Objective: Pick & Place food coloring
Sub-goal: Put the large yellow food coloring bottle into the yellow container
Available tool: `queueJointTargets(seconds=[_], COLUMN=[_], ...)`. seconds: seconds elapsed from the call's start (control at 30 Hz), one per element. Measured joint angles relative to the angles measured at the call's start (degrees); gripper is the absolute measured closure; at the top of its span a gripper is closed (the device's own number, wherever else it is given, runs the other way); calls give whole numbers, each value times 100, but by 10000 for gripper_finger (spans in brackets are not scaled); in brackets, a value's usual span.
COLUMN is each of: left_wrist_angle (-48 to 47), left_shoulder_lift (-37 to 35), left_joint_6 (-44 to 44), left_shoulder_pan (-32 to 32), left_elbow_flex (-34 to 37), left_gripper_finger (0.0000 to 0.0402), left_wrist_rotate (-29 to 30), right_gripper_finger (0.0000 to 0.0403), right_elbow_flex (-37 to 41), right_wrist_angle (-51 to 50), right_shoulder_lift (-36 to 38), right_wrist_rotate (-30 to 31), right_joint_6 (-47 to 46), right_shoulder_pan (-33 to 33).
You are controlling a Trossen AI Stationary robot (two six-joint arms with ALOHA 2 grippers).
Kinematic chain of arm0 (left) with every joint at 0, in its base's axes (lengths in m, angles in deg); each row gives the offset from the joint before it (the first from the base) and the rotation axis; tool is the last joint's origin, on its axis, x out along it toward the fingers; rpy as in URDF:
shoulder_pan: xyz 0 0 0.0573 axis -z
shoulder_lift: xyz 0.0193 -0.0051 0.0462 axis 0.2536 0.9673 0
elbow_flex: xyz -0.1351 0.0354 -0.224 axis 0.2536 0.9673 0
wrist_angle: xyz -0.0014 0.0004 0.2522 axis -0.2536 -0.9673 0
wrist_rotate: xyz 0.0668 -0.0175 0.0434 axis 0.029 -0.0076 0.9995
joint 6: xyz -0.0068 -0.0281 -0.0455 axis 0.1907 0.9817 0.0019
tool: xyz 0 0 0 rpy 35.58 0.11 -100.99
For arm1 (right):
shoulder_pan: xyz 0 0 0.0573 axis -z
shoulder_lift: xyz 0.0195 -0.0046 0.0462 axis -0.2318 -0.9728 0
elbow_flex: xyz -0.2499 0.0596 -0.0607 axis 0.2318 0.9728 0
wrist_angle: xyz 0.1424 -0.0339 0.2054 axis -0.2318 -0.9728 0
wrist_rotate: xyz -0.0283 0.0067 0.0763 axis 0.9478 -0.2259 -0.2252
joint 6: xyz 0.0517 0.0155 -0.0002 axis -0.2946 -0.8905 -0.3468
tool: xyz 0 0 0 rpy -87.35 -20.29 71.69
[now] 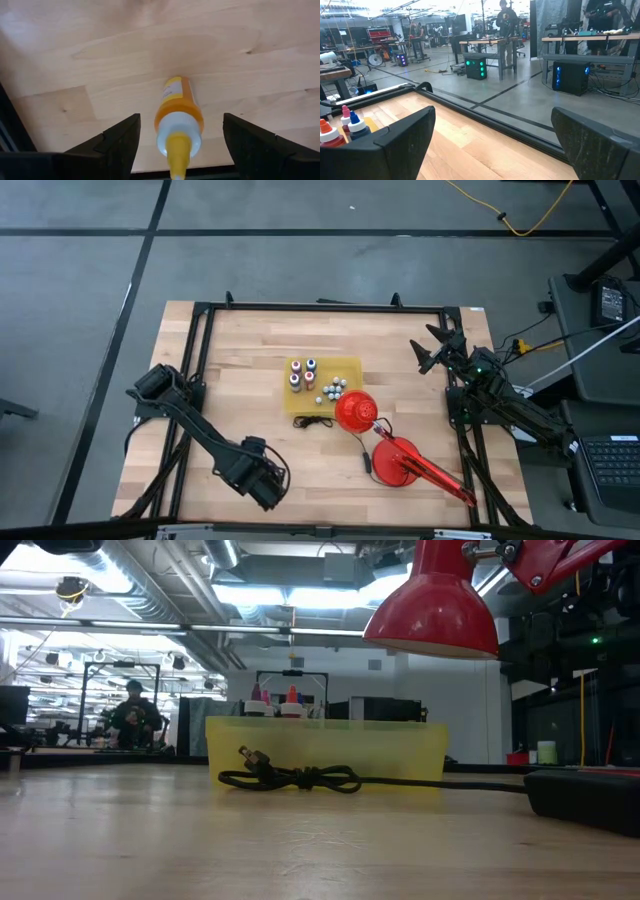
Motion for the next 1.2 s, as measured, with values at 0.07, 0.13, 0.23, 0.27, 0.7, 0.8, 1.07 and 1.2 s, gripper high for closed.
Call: queueJointTargets(seconds=[0.07, 0.13, 0.23, 0.27, 0.7, 0.8, 1.07, 1.2], left_wrist_angle=[5, 4, -9, -33, -66, -108, -373, -618], left_shoulder_lift=[21, 20, 20, 20, 8, -23, -381, -622], left_joint_6=[-8, -8, -8, -8, -551, -847, -1986, -2699], left_shoulder_pan=[0, 0, 0, 0, -104, -243, -813, -1264], left_elbow_flex=[2, 0, 0, 0, -2, -2, -2, -2], left_gripper_finger=[135, 143, 161, 169, 287, 287, 287, 285], left_wrist_rotate=[0, -3, -50, -74, -114, -88, 14, 275], right_gripper_finger=[4, 4, 4, 4, 4, 4, 4, 4], right_elbow_flex=[0, 0, 0, 0, 0, 0, 1, 0], right_wrist_angle=[-1, 2, 2, -1, 2, -1, 2, 0], right_shoulder_lift=[1, 0, 1, 0, 0, 0, 1, 2], right_wrist_rotate=[-2, -2, 0, -2, -2, -2, -2, -1], right_joint_6=[0, 0, 0, 0, 0, 0, -1, 0], right_shoulder_pan=[0, 0, 0, 0, 0, 0, 0, 0])
